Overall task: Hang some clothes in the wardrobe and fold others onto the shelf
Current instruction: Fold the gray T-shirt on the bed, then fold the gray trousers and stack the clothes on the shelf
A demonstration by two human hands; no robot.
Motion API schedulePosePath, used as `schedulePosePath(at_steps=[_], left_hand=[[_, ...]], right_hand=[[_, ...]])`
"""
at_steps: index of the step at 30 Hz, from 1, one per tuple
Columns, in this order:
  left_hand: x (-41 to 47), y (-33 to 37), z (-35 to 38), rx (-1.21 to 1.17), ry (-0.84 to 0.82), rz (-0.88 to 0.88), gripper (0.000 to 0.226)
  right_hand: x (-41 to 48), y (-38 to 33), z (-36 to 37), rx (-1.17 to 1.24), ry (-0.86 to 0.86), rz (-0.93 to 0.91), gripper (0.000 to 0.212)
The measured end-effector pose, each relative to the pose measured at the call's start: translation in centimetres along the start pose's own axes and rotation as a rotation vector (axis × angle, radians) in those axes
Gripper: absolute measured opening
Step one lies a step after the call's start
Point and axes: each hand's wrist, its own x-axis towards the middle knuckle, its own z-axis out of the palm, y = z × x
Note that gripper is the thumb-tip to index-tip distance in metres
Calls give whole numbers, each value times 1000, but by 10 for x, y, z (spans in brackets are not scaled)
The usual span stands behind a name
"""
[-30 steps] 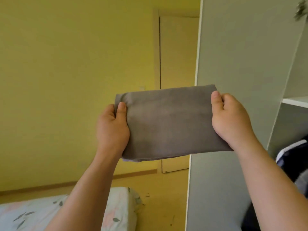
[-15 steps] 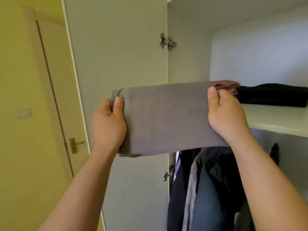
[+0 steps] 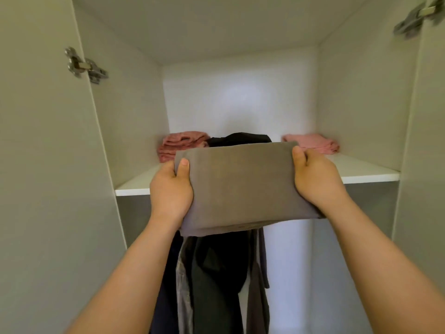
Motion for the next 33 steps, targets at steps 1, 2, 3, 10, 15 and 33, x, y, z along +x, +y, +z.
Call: schedulePosePath(at_steps=[1,2,3,10,15,33], left_hand=[[3,-3,11,-21,-31,-4,42],[6,-5,23,-31,-61,-4,42],[9,-6,36,-38,-94,-2,42],[43,5,127,-7,-285,69,38],[103,42,198,74,-464,100,37],[85,36,342,780,-1199,537,51]], right_hand=[[3,5,-3,-44,7,7,51],[7,11,-7,-85,15,16,51],[11,17,-11,-119,23,28,51],[51,60,-36,-227,76,156,52],[104,75,-51,-254,149,277,52],[106,127,-22,-535,-364,6,32]])
